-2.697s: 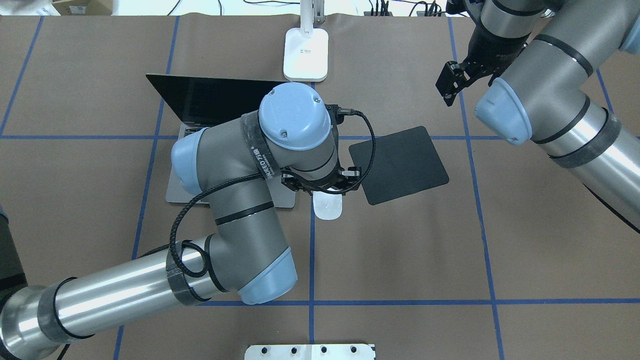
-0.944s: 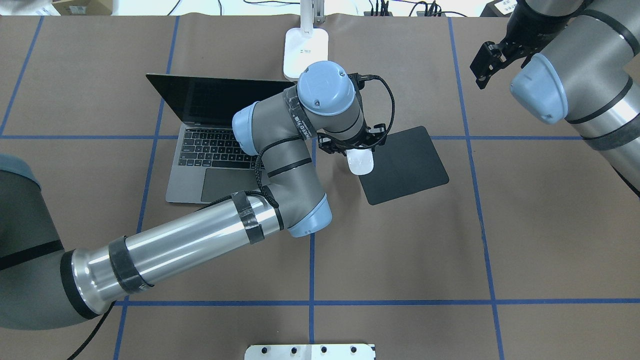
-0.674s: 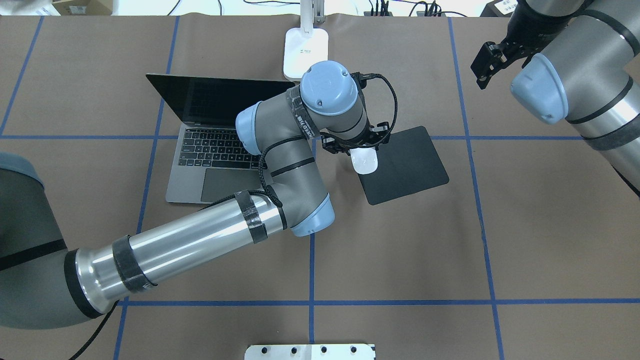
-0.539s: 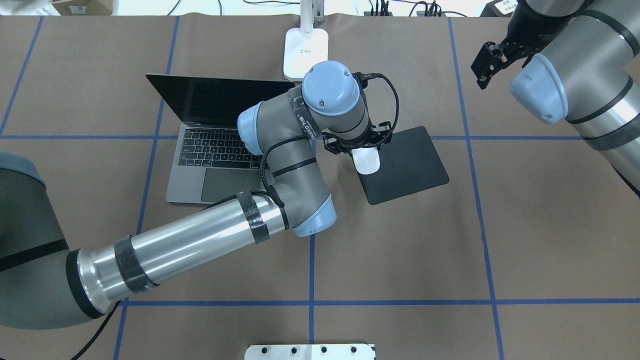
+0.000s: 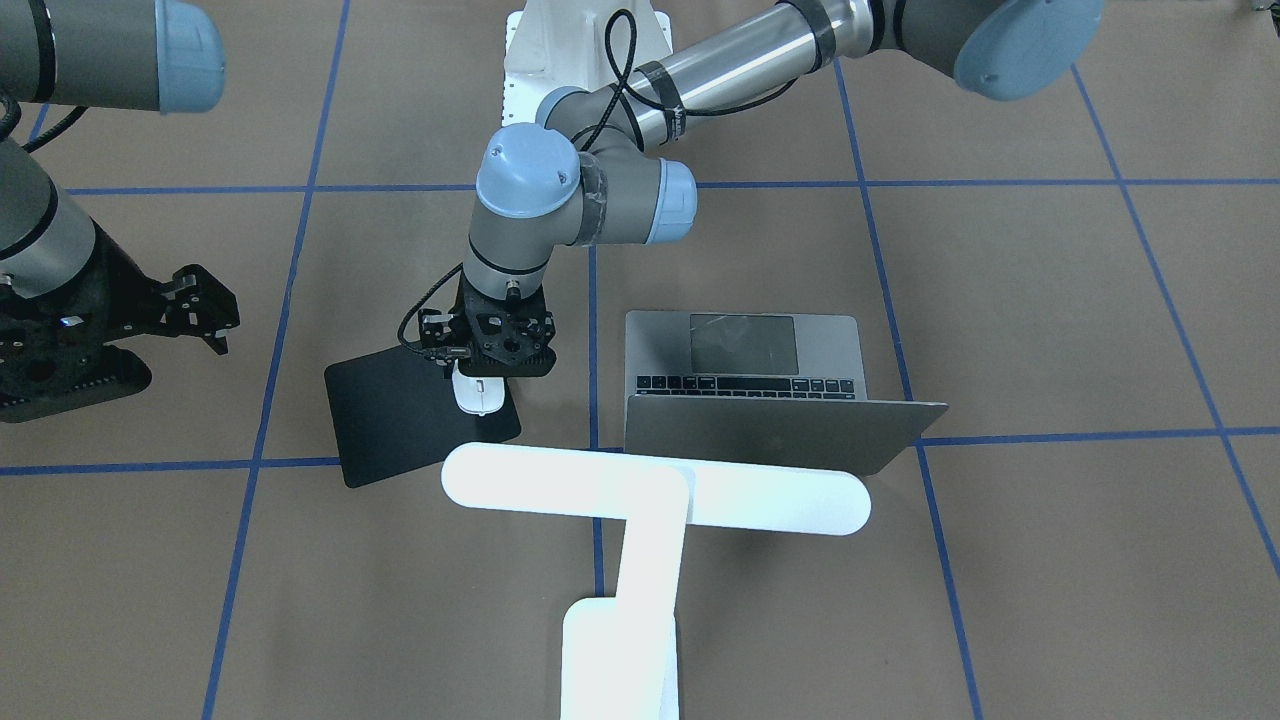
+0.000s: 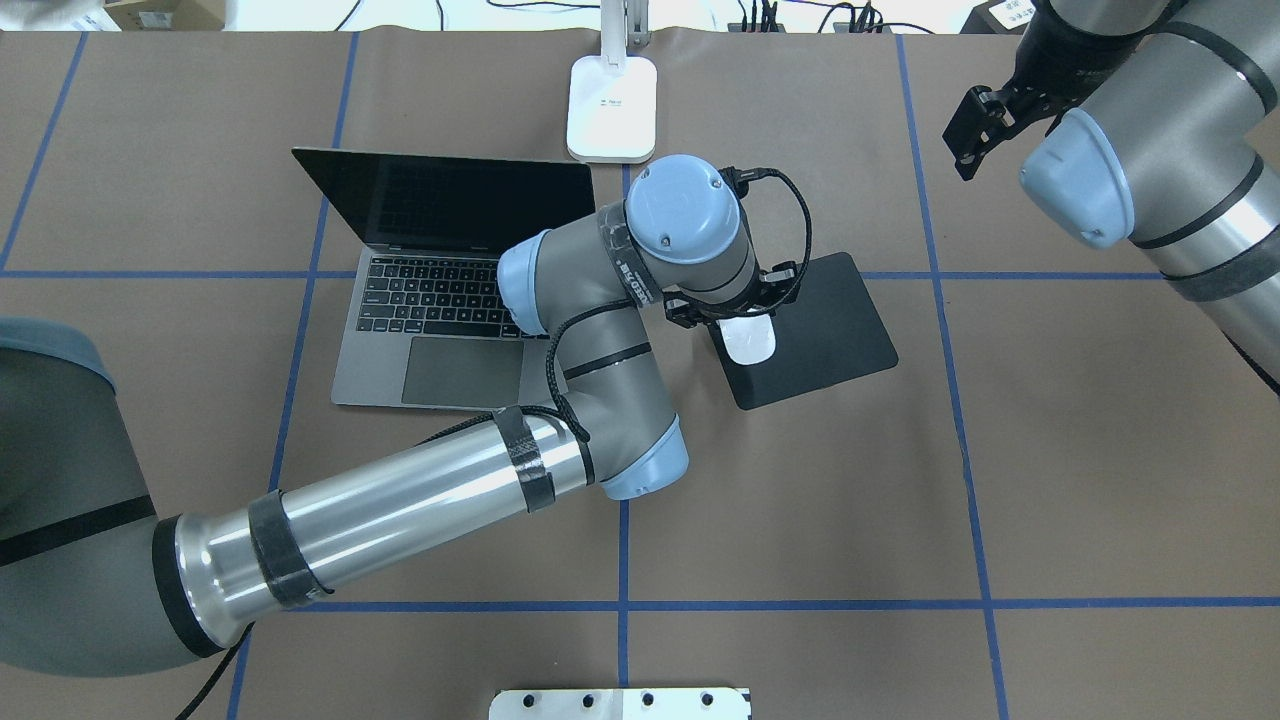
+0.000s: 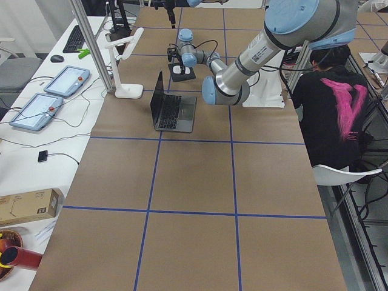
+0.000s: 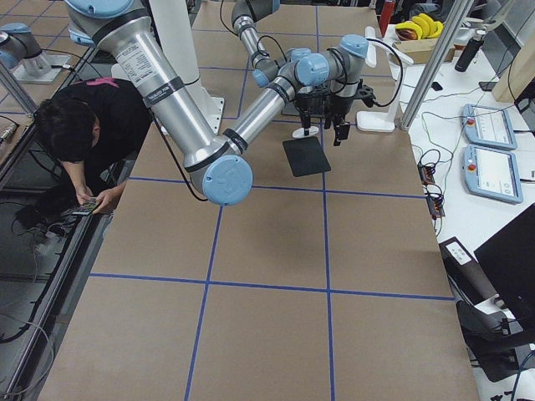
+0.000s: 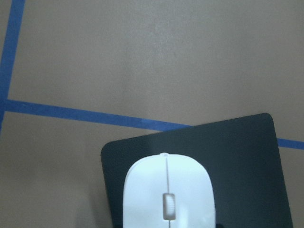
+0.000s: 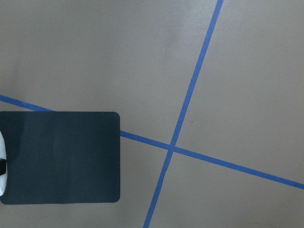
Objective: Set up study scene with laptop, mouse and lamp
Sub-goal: 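Carry the mouse with the left gripper onto the mouse pad and release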
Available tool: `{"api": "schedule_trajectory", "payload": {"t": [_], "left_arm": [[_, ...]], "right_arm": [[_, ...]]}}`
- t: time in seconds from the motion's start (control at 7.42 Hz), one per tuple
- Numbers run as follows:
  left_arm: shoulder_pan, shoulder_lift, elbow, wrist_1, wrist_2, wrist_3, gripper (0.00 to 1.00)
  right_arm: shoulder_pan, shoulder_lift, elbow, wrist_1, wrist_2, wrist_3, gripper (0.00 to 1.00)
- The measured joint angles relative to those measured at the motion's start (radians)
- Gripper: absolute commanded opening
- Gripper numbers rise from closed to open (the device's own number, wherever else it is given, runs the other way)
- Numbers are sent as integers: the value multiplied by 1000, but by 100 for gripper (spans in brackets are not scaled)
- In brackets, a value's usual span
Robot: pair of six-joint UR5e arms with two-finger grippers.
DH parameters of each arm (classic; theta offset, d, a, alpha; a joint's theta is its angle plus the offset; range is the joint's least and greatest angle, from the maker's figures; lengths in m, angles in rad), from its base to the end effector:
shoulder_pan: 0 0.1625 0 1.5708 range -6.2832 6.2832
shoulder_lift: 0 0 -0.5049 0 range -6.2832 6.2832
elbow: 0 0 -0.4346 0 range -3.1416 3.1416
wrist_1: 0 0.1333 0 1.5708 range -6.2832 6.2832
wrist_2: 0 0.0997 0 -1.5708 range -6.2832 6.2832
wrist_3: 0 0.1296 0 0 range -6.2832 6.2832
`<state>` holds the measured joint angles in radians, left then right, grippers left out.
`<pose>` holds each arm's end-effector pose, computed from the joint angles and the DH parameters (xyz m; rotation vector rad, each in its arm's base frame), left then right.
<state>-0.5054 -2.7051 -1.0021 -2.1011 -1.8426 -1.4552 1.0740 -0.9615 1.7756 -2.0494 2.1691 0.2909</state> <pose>0.8107 -0.5612 0.1115 0.1005 1.1123 -0.1996 -0.2886 -0.6588 0.3288 0.0733 -0.6744 -0.2983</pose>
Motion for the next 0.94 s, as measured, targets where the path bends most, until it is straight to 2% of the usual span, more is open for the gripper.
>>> {"api": "schedule_trajectory", "payload": {"t": [0.13, 0.27, 0.94], "left_arm": [[5, -1, 4, -5, 12, -2, 80], [7, -1, 5, -6, 16, -2, 99], [1, 1, -14, 12, 5, 47, 100]], "right_arm": [[0, 0, 0, 0, 0, -3, 100], [0, 0, 0, 0, -1, -6, 100], [6, 1, 11, 0, -1, -9, 100]]}}
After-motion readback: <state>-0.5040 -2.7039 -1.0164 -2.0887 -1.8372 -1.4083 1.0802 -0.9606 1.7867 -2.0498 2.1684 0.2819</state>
